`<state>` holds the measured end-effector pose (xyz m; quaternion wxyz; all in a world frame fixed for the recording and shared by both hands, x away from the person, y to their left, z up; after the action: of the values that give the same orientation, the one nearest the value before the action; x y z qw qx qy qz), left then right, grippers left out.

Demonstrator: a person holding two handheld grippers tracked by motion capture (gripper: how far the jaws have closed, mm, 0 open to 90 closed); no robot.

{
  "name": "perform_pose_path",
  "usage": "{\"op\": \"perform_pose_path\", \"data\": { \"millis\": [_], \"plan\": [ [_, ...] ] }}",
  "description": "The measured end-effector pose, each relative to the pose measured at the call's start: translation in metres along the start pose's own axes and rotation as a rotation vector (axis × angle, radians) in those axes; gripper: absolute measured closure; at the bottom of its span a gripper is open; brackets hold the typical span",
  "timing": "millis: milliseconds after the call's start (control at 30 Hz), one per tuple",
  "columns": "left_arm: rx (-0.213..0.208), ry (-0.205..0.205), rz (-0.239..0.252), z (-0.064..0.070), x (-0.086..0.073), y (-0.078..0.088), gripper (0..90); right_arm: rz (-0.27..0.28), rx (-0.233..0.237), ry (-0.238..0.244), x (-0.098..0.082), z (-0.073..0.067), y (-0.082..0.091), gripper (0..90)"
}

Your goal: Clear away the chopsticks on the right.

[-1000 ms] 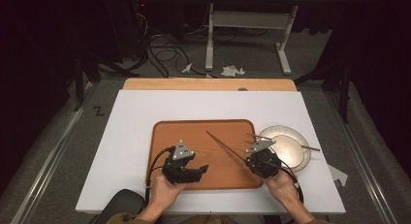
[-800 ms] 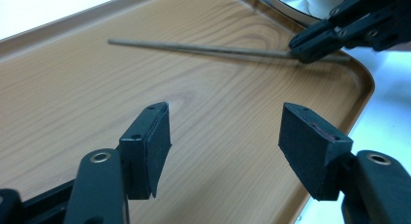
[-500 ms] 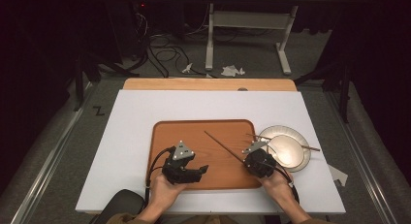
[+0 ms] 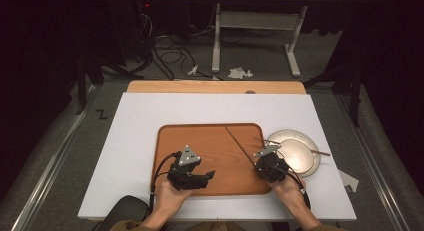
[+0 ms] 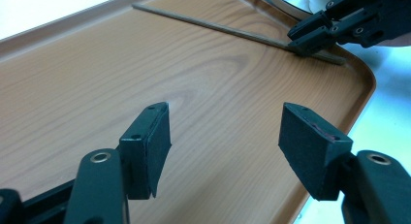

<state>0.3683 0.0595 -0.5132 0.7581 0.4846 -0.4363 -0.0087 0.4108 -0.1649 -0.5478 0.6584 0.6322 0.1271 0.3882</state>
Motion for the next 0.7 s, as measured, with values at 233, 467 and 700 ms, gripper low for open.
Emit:
{"op": "perform_pose_path", "data": {
  "millis": [233,467,700],
  "plan": [
    [0.002,0.003,0.001,-0.001,0.0,0.001,35.9,-0.003,0.012,0.011,0.0,-0.003,0.003,74.7],
    [0.003,0.005,0.002,-0.001,0.0,0.001,35.8,0.039,0.01,0.014,0.002,-0.004,0.013,71.3],
    [0.008,0.003,-0.002,-0.002,0.0,0.0,35.9,0.117,0.03,0.067,0.007,-0.008,0.034,66.9]
  ]
}}
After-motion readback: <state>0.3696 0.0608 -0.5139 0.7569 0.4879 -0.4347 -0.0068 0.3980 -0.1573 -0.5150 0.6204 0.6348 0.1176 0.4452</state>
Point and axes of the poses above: each handheld gripper's, and its own axes: y roughly backward along the jaws, x roughly out of its top, z roughly to its right, the point moved 7 cm from there along -y, roughly forward along the jaws, and after that the axes turned 10 degrees about -z, right-handed, at the moved point
